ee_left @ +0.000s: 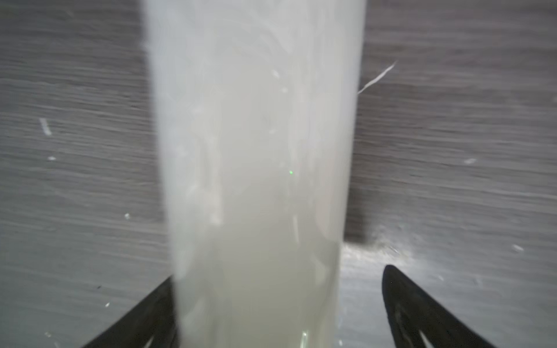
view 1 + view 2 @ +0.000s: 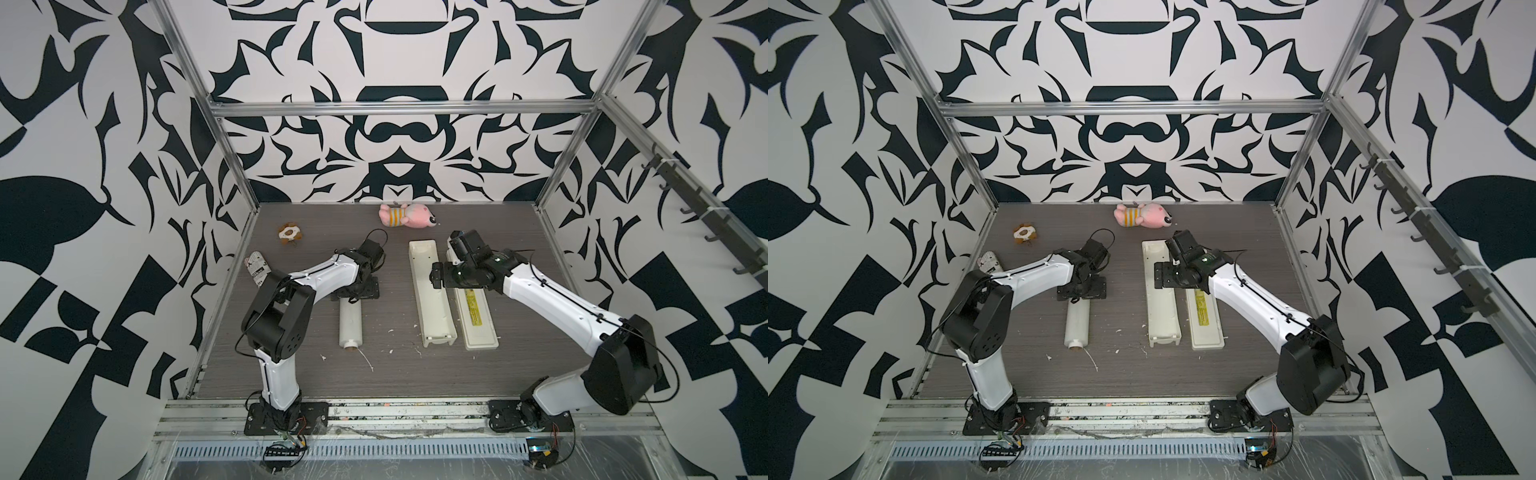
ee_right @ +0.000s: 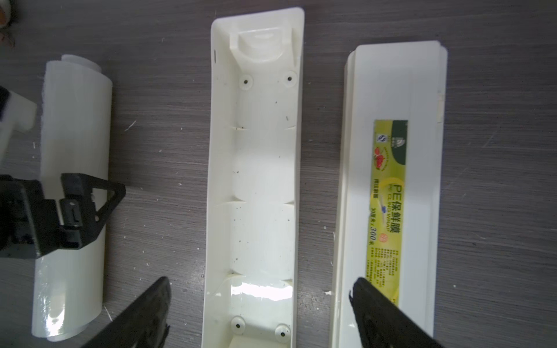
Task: Put plastic wrap rolls into dispensers
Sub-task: Pick up the plastic wrap from the center of the board.
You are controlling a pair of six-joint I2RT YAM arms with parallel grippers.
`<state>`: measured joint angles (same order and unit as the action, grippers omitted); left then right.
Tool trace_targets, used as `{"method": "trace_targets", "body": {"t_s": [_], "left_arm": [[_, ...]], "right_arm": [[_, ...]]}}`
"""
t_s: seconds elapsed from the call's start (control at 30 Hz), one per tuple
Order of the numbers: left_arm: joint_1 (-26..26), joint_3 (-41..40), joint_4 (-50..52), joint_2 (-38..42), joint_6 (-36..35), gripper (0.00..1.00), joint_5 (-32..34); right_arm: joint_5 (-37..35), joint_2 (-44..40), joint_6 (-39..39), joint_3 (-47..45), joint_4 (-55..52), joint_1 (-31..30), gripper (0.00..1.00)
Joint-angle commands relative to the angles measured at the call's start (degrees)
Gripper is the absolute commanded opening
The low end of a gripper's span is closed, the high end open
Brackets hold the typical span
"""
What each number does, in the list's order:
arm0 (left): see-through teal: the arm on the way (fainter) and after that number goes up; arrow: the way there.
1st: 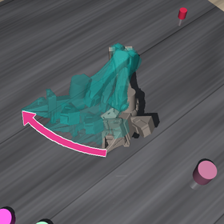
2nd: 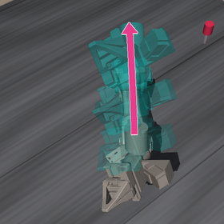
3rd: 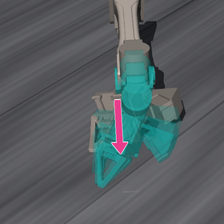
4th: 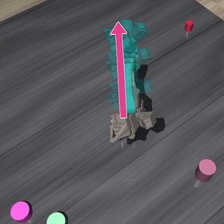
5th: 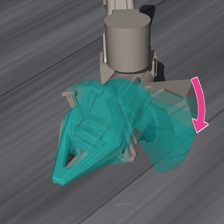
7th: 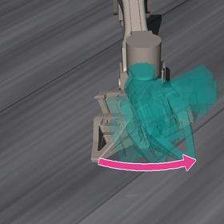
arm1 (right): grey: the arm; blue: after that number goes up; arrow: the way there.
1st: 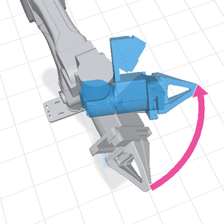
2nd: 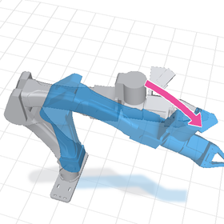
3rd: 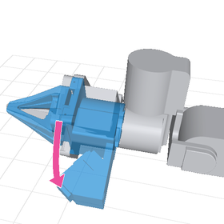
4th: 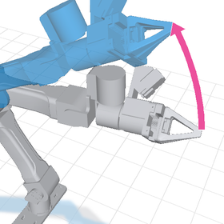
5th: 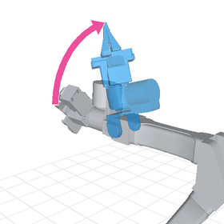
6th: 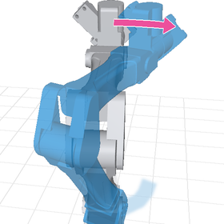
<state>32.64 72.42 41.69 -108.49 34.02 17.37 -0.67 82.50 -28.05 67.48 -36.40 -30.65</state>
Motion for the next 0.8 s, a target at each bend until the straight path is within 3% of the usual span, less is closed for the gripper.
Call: {"method": "trace_targets", "body": {"t_s": [0.0, 0.13, 0.33, 0.63, 0.77], "left_arm": [[0.1, 2.0, 4.7, -3.2, -1.3, 0.96, 1.0], [0.1, 2.8, 4.7, -4.4, -1.3, 0.77, -0.6], [0.4, 4.8, 6.5, -1.4, -0.3, 0.57, -2.9], [1.3, 9.3, 5.5, 6.1, 3.1, 0.49, -10.0], [2.9, 14.7, 5.5, 7.9, 4.9, 0.49, -10.8]], "right_arm": [[1.8, -3.1, 1.6, -1.2, 0.5, 1.4, 0.90], [4.2, -3.9, 1.1, -3.4, 2.3, 3.5, 0.84], [4.9, -4.1, 1.2, -4.1, 2.7, 4.3, 0.81], [3.2, -2.3, 2.7, -8.6, 2.1, 8.0, 0.79], [8.5, 0.0, 0.9, -11.8, 6.1, 8.1, 0.79]]}}
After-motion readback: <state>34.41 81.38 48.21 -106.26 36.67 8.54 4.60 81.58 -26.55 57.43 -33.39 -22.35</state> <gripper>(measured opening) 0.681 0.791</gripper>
